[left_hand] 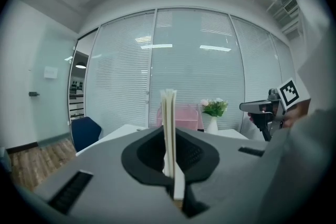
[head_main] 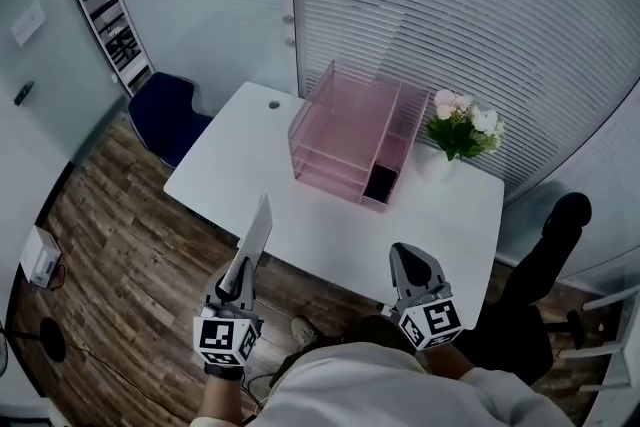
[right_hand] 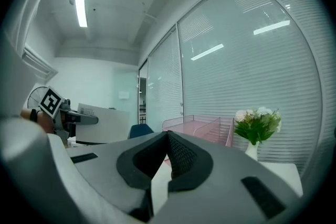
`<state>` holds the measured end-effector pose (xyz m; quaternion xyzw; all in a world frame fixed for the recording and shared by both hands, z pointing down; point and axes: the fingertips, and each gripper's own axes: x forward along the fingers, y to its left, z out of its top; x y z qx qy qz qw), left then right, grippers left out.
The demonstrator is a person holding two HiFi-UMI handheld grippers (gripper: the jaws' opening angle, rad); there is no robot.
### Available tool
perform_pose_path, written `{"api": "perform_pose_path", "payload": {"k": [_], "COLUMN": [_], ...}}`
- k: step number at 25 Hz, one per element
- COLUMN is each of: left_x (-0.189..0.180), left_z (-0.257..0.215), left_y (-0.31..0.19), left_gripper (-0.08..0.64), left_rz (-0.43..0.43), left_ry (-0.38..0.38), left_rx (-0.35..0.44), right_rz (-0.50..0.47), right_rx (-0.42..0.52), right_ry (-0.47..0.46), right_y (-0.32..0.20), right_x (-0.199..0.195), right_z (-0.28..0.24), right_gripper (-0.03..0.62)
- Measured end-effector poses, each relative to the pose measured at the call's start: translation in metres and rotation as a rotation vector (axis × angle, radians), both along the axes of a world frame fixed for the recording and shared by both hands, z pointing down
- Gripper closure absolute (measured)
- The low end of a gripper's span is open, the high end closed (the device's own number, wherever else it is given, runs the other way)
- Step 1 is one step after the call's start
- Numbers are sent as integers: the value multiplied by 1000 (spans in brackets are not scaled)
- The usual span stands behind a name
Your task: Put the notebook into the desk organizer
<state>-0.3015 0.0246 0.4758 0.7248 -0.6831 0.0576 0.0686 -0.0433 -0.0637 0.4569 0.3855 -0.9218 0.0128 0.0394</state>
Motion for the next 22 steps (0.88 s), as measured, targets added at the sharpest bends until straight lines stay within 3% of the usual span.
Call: {"api": "perform_pose_path", "payload": {"k": [6, 12, 16, 22], "left_x": [-19, -15, -1, 46], "left_z": [-15, -56, -91, -108], "left_y": [-54, -117, -171, -263], "left_gripper": [545, 545, 545, 545], "left_rz": [31, 34, 61, 145], "left_ry": [-37, -153, -339, -710], "left_rx": [24, 78, 126, 150], "right_rz": [13, -12, 3, 77], "right_rx": [-32, -4, -11, -54], "right_ry": [13, -9, -18, -15], "right_y": [-35, -83, -107, -136], "right_x": [-16, -18, -5, 37], "right_z": [13, -3, -1, 17], "right_gripper": [580, 580, 580, 580]}}
